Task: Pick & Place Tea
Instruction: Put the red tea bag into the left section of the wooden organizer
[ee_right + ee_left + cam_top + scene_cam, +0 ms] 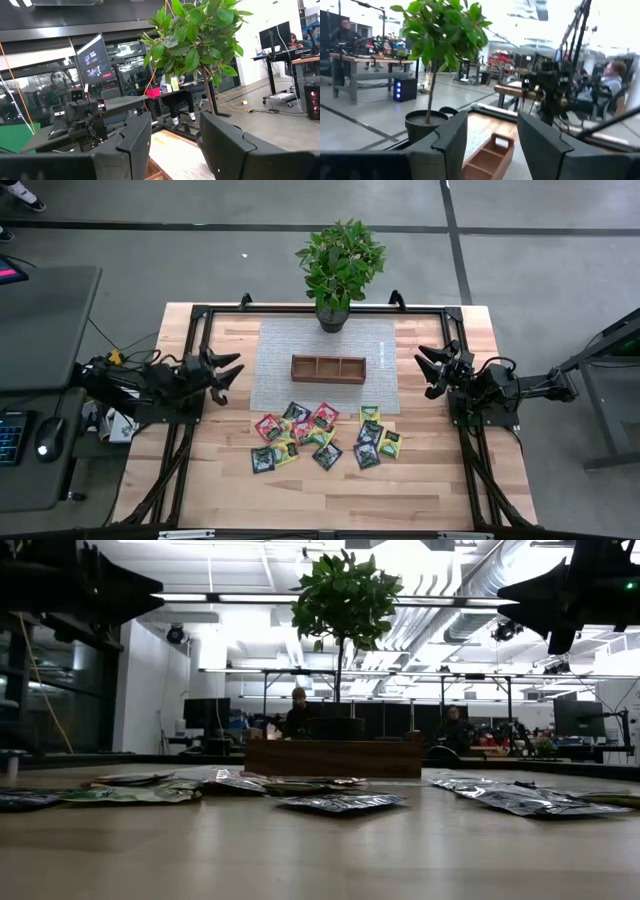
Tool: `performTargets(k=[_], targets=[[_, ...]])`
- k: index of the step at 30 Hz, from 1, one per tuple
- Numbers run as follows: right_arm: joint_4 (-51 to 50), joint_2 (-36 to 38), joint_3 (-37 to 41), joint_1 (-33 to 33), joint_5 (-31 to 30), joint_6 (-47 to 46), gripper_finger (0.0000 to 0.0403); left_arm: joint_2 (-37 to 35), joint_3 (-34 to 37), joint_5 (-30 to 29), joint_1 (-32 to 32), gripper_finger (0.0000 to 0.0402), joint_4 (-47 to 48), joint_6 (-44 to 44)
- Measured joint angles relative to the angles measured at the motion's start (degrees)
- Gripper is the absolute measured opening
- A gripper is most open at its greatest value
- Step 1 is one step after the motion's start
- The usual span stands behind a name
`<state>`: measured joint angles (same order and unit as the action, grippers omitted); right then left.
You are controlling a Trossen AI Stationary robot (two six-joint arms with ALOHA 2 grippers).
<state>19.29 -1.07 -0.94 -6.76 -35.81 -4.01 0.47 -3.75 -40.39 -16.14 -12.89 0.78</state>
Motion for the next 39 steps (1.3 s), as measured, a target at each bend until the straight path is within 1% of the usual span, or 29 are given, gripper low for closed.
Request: performTargets(k=[5, 9, 12, 14, 17, 20, 23, 27, 30, 33, 36, 39], targets=[[0.3, 0.0, 0.0, 0.0, 0.0, 0.0, 0.0165, 0.0, 0.0, -1.0, 0.0, 0.017, -0.5, 0.3], [2.4, 0.0, 0.0, 0.0, 0.0, -0.3, 0.0165, 0.0, 0.0, -1.0, 0.0, 0.017, -0.6, 1.6], [5.4, 0.0, 0.0, 0.0, 0.1, -3.8, 0.0165, 0.0, 0.0, -1.0, 0.0, 0.017, -0.7, 3.2], [7.0, 0.0, 0.0, 0.0, 0.3, -4.5, 0.0165, 0.0, 0.0, -1.0, 0.0, 0.017, -0.7, 5.1], [9.1, 0.0, 0.0, 0.0, -1.5, -2.2, 0.0165, 0.0, 0.0, -1.4, 0.0, 0.017, -0.7, 6.5], [12.7, 0.0, 0.0, 0.0, -2.9, -4.6, 0.0165, 0.0, 0.0, -1.8, 0.0, 0.017, -0.7, 6.5], [14.0, 0.0, 0.0, 0.0, -1.2, -5.3, 0.0165, 0.0, 0.0, -1.3, 0.0, 0.017, -0.7, 6.1], [14.1, -0.1, -0.2, 0.0, -0.5, -2.2, 0.0165, 0.0, 0.0, -1.3, 0.0, 0.017, -0.4, 6.9], [12.0, -0.8, -2.4, 0.0, -0.9, -0.2, 0.0165, 0.4, -0.1, -1.3, 0.0, 0.017, 1.2, 7.0], [6.9, -2.9, -6.7, 0.0, -1.2, 1.7, 0.0165, 0.9, -0.1, -1.3, 0.0, 0.017, 1.9, 6.9], [-2.9, -6.7, -13.2, 0.0, -2.2, 1.5, 0.0165, 0.9, -0.1, -1.3, 0.0, 0.017, 3.3, 6.9], [-15.4, -12.9, -21.0, 0.0, -2.9, -0.6, 0.0165, 0.9, -0.1, -1.1, 0.0, 0.017, 5.0, 6.0]])
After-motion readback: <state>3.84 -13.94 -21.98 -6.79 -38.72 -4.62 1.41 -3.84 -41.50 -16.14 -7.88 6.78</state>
